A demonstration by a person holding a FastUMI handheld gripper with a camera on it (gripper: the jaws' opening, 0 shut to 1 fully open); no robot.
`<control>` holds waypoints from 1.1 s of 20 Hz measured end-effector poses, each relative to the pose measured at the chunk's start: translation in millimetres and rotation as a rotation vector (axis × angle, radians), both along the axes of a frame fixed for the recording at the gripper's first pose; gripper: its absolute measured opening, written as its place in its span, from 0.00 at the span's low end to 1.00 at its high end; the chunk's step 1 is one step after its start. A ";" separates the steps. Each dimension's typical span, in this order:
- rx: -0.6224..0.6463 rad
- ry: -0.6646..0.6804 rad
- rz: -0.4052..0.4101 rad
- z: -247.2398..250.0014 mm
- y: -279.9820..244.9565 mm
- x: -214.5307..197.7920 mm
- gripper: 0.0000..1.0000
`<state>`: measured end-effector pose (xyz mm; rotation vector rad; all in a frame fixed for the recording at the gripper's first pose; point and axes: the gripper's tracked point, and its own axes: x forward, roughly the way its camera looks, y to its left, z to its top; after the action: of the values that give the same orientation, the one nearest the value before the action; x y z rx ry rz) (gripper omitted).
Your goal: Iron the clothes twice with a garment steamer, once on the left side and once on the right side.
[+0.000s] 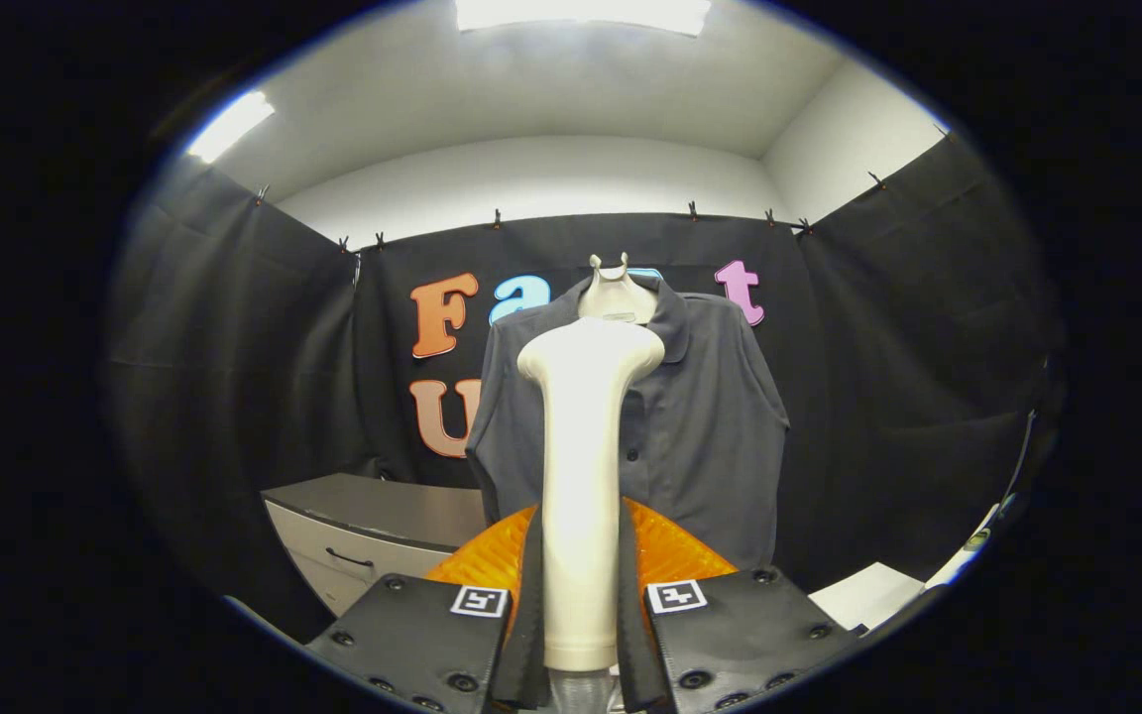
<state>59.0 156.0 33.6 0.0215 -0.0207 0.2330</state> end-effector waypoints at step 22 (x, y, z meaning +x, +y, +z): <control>0.009 0.061 0.085 -53.2 61.5 131.6 0.37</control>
<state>190.6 217.6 -19.6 0.0385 0.0399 0.3166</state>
